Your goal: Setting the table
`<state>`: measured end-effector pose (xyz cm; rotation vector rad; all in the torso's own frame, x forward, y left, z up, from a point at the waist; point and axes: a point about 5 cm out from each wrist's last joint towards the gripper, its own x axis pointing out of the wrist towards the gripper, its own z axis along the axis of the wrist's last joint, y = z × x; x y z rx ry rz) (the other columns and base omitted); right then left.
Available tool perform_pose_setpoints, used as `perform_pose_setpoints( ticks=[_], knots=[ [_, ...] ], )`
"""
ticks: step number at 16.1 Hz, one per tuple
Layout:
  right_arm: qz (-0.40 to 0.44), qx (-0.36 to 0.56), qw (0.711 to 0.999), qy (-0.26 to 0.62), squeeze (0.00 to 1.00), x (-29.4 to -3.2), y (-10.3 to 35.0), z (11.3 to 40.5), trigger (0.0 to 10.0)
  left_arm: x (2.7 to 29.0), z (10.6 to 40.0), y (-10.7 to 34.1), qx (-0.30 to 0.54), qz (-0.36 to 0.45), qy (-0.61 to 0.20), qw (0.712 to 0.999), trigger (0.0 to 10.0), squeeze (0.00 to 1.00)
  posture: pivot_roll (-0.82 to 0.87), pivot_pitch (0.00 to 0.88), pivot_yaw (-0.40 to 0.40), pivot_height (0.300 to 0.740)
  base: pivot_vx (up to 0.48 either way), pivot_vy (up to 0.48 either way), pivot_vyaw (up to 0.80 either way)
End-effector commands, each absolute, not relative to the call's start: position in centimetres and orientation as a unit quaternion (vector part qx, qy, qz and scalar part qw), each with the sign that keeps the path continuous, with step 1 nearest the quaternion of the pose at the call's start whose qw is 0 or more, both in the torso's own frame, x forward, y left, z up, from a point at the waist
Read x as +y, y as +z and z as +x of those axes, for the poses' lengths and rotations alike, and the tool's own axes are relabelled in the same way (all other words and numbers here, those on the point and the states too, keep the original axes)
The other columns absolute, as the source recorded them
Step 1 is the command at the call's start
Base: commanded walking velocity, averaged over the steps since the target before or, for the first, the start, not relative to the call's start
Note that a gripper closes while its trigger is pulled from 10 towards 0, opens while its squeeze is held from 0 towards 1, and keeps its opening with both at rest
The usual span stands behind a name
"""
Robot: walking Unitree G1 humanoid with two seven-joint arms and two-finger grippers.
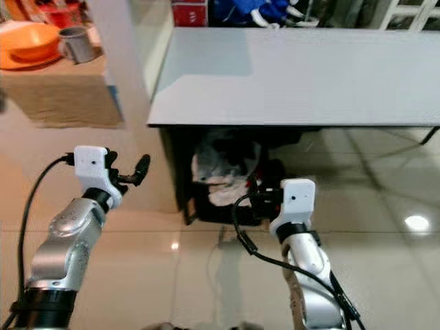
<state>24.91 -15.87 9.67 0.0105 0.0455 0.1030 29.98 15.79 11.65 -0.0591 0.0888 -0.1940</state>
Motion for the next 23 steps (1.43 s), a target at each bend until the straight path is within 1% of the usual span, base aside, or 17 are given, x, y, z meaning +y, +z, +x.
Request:
perform_pose_setpoints(
  ticks=[1,11,14,17,21,23],
  knots=[
    [0.008,0.017,0.999,0.05,0.0,-15.9,10.1,25.0,10.0,16.0,30.1,11.9,0.042,-0.021,-0.093,0.995,10.0,0.0,-0.09,0.0,0.033,0.74,0.0,0.48,0.0],
    [0.007,0.023,0.998,0.059,0.0,-15.6,9.6,25.3,10.0,15.8,30.7,12.0,0.038,-0.009,-0.088,0.995,10.0,0.0,-0.09,0.0,0.036,0.74,0.0,0.48,0.0],
    [0.004,0.019,0.998,0.059,0.0,-15.6,9.8,25.4,10.0,15.5,30.8,12.4,0.025,-0.014,-0.094,0.995,10.0,0.0,-0.09,0.0,0.035,0.74,0.0,0.0,0.0],
    [-0.012,-0.004,0.999,0.053,0.0,-15.8,10.5,25.9,10.0,15.3,31.1,12.8,0.016,-0.013,-0.094,0.995,10.0,0.0,-0.09,0.0,0.034,0.74,0.372,0.294,0.0],
    [-0.015,-0.006,0.999,0.052,0.0,-16.1,10.6,26.2,10.0,15.2,31.3,13.0,0.009,-0.01,-0.091,0.996,10.0,0.0,-0.09,0.0,0.035,0.74,0.412,0.243,0.0],
    [-0.016,-0.006,0.998,0.053,0.0,-16.0,10.6,26.2,10.0,15.2,31.4,13.1,0.01,0.003,-0.092,0.996,10.0,0.0,-0.09,0.0,0.034,0.74,0.463,0.0,0.0]
  ],
)
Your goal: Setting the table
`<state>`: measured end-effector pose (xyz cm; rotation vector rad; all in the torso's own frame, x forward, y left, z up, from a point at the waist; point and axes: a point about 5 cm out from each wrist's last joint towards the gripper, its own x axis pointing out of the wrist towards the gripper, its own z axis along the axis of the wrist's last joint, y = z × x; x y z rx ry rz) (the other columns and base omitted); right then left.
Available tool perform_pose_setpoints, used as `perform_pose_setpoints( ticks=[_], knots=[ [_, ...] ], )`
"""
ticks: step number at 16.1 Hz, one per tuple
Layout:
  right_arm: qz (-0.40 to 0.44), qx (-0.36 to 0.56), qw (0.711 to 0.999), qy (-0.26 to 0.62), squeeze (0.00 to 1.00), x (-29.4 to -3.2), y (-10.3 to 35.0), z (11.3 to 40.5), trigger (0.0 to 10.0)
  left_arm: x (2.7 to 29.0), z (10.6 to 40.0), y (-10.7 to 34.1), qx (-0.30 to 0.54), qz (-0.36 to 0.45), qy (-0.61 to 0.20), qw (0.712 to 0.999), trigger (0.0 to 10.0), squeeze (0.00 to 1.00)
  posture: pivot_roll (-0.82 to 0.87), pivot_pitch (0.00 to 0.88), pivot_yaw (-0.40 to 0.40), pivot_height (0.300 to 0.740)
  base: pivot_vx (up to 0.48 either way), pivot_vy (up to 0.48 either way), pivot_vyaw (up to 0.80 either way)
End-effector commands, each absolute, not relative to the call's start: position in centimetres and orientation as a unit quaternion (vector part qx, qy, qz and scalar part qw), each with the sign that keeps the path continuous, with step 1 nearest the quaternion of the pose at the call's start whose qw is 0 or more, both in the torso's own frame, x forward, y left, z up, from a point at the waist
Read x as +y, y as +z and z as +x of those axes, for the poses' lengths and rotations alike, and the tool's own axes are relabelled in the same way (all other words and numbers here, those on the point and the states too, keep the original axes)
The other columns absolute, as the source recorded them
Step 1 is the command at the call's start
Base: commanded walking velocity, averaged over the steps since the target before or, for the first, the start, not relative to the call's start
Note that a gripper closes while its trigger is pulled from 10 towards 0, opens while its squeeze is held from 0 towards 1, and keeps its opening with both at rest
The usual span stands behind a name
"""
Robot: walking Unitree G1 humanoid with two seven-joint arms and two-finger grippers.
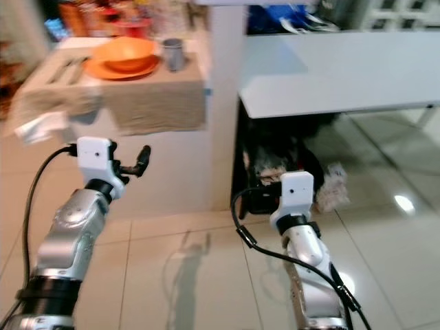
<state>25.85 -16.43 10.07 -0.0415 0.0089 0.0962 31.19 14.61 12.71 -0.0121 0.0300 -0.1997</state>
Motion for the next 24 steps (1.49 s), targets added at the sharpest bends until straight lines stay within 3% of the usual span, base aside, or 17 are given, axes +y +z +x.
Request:
perform_pose_setpoints(
  ticks=[1,18,24],
  knots=[
    [-0.015,-0.006,0.998,0.054,0.0,-15.9,10.6,26.2,10.0,15.1,31.4,13.1,0.012,0.013,-0.092,0.996,10.0,0.0,-0.09,0.0,0.034,0.74,0.48,0.0,0.0],
    [-0.015,-0.007,0.998,0.062,0.0,-15.5,10.6,26.6,10.0,14.3,31.6,13.3,0.004,0.012,-0.105,0.994,10.0,0.0,-0.09,0.0,0.038,0.74,0.48,0.0,0.0],
    [-0.013,-0.03,0.997,0.063,0.0,-15.2,12.1,27.2,10.0,14.4,31.6,13.4,-0.001,0.017,-0.1,0.995,10.0,0.0,-0.09,0.0,0.038,0.74,0.0,0.0,0.0]
  ],
)
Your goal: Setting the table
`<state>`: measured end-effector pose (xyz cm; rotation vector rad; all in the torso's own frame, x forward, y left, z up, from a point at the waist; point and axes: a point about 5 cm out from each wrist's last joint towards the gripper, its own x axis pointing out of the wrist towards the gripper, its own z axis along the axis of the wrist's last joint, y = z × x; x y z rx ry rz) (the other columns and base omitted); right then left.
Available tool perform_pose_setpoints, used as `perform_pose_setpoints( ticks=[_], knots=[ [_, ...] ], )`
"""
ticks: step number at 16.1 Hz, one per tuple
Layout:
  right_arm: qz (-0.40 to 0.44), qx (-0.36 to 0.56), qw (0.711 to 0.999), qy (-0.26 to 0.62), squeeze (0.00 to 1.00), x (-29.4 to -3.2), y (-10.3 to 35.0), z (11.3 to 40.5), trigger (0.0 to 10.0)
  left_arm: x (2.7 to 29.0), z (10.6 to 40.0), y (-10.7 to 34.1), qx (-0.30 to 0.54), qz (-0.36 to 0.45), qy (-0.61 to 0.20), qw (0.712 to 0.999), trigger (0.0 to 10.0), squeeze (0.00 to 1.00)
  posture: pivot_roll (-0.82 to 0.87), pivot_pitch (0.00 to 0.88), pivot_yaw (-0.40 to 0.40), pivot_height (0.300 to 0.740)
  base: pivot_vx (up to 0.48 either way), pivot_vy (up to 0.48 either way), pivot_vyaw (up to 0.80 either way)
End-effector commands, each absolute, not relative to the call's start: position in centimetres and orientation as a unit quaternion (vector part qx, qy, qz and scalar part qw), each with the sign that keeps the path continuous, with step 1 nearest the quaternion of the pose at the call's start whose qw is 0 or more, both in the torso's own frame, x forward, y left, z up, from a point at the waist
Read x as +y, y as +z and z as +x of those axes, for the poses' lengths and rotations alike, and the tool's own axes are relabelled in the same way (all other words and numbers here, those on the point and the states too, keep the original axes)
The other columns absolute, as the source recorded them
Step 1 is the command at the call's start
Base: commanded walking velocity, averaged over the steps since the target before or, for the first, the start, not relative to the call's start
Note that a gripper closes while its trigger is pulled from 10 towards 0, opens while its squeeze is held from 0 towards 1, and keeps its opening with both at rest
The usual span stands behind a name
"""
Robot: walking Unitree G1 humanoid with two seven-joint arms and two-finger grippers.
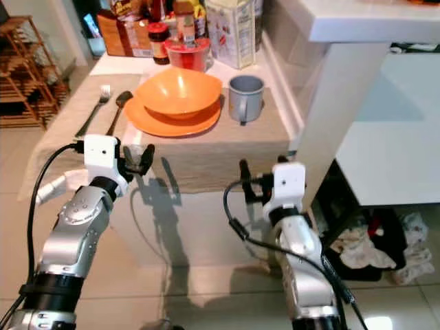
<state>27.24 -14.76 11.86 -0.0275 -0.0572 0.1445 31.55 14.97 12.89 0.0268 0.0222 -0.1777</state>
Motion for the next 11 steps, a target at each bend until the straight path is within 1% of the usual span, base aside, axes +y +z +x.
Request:
perform_pose_setpoints(
  ticks=[1,5,7,9,11],
  knots=[
    [-0.013,-0.035,0.998,0.06,0.0,-15.3,12.5,27.4,10.0,14.3,31.6,13.5,-0.002,0.017,-0.102,0.995,10.0,0.0,-0.09,0.0,0.038,0.74,0.0,0.0,0.0],
    [-0.005,-0.048,0.998,0.046,0.0,-15.8,13.6,28.7,10.0,14.3,31.4,13.6,-0.004,0.019,-0.105,0.994,10.0,0.0,-0.06,0.0,0.045,0.74,0.0,0.0,0.0],
    [-0.003,-0.054,0.998,0.04,0.0,-16.1,14.1,29.8,10.0,14.6,31.3,13.8,-0.003,0.019,-0.105,0.994,10.0,0.0,-0.03,0.0,0.049,0.74,0.0,0.0,0.0],
    [-0.013,-0.056,0.998,0.029,0.0,-16.8,14.5,31.8,10.0,15.2,30.8,13.9,0.01,0.021,-0.11,0.994,10.0,0.0,0.01,0.0,0.052,0.74,0.0,0.0,0.0],
    [-0.014,-0.053,0.998,0.023,0.0,-17.2,14.5,32.3,10.0,15.2,30.3,14.0,0.014,0.017,-0.127,0.992,10.0,0.0,0.03,0.0,0.05,0.74,0.0,0.0,0.0]
  ],
)
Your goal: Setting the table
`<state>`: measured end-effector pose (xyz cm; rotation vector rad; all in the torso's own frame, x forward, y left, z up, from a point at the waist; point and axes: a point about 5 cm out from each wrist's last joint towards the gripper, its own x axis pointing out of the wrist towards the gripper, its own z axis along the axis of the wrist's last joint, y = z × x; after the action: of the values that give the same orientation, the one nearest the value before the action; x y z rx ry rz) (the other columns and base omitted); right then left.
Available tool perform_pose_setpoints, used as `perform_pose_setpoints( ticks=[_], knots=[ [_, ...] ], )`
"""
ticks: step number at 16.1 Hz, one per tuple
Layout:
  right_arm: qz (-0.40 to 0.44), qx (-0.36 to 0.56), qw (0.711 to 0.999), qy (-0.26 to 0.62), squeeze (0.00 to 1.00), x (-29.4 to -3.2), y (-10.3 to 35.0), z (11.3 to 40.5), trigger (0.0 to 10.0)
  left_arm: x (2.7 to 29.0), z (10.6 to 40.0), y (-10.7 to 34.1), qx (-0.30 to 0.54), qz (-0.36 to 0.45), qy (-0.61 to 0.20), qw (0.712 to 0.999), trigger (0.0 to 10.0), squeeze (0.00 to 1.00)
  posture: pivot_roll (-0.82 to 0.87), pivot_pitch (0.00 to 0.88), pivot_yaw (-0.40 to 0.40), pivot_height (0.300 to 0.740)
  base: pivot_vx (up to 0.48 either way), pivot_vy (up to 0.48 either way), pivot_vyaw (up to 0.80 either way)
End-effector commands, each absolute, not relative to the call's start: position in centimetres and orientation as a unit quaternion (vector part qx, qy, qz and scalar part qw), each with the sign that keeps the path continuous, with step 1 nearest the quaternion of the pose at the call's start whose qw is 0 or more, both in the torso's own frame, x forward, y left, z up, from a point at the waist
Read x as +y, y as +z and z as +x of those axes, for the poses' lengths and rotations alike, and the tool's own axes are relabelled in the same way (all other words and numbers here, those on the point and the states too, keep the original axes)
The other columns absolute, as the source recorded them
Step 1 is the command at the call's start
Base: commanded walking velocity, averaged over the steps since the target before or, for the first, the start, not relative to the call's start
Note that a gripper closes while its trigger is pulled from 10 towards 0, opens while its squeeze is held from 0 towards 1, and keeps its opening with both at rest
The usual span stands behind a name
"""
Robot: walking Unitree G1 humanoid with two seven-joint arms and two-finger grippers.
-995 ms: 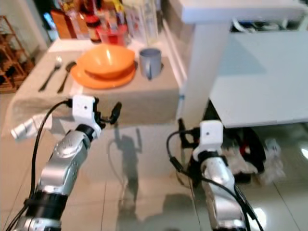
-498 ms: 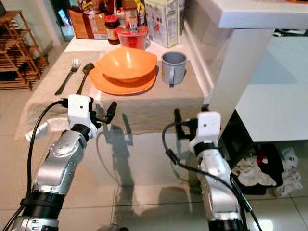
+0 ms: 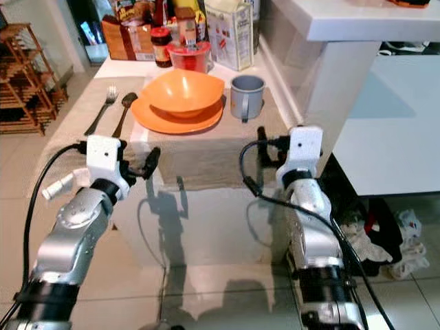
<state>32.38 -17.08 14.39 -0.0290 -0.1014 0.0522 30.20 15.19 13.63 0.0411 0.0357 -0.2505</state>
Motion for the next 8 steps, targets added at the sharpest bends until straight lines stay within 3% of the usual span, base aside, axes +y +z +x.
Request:
perform_pose_setpoints(
  ticks=[1,8],
  knots=[
    [-0.009,-0.042,0.999,0.015,0.0,-17.9,14.1,33.3,10.0,14.9,29.5,14.2,0.019,0.021,-0.159,0.987,10.0,0.0,0.05,0.004,0.048,0.74,0.0,0.0,0.0],
    [-0.012,-0.022,0.999,0.038,0.0,-17.0,14.0,36.3,10.0,14.7,27.3,16.8,0.011,0.017,-0.207,0.978,10.0,0.0,0.14,0.036,0.027,0.74,0.0,0.0,0.0]
  ],
)
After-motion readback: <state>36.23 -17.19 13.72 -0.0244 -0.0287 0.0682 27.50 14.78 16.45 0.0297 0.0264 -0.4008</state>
